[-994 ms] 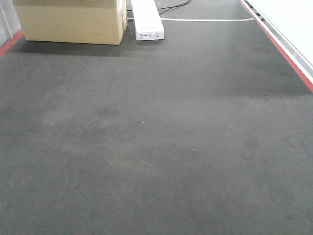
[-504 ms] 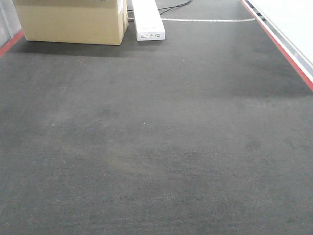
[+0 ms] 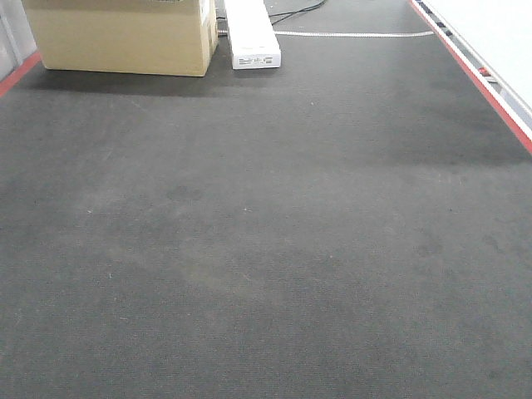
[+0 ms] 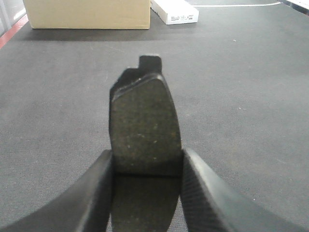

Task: Move and align brake pads A on conveyor
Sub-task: 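Approach the black conveyor belt and stop with both pads held above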

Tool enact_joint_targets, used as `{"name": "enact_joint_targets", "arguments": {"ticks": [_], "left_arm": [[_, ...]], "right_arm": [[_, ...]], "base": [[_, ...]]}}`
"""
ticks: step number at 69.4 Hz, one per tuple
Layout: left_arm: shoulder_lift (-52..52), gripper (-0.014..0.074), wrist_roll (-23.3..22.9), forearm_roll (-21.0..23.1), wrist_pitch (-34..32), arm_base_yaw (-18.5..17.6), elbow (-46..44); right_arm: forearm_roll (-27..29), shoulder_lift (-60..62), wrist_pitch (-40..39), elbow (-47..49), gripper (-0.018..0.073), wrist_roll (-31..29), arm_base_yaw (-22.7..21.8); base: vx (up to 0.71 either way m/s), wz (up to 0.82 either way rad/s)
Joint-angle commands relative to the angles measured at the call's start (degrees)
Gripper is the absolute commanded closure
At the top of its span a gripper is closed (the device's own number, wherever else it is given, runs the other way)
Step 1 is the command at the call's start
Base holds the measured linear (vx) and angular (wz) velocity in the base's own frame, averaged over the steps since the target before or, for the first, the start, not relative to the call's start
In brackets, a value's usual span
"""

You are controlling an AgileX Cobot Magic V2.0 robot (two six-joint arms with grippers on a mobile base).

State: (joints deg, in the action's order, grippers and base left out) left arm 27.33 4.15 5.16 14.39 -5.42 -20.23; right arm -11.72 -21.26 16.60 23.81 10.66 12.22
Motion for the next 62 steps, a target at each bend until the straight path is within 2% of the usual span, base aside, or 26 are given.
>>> {"name": "enact_joint_targets", "arguments": {"ticks": [1,17,23,31,45,62], "left_arm": [[0.2,0.0602,-0.2,0.6,-5.6,-0.3,-1.7],[0.2,0.0602,-0.3,0.6,-6.0,-0.3,-1.7],[0.4,0.0602,-2.6,1.6,-4.1,-0.3,-1.7],[3.5,0.0602,-4.1,0.4,-3.6,-0.3,-2.5],[13.1,0.0599,-5.2,0.5,-3.2,-0.3,-9.8],[30.0,0.0596,-5.2,0.5,3.0,-0.3,-21.3]], "right_arm": [[-0.6,-0.3,-5.5,1.8,0.0564,-0.3,-0.2],[-0.6,-0.3,-5.5,1.8,0.0564,-0.3,-0.2],[-0.6,-0.3,-5.5,1.8,0.0564,-0.3,-0.2],[-0.6,-0.3,-5.5,1.8,0.0564,-0.3,-0.2],[-0.6,-0.3,-5.5,1.8,0.0564,-0.3,-0.2],[-0.6,-0.3,-5.5,1.8,0.0564,-0.3,-0.2]], "base": [[0.00,0.00],[0.00,0.00],[0.00,0.00],[0.00,0.00],[0.00,0.00],[0.00,0.00]]}}
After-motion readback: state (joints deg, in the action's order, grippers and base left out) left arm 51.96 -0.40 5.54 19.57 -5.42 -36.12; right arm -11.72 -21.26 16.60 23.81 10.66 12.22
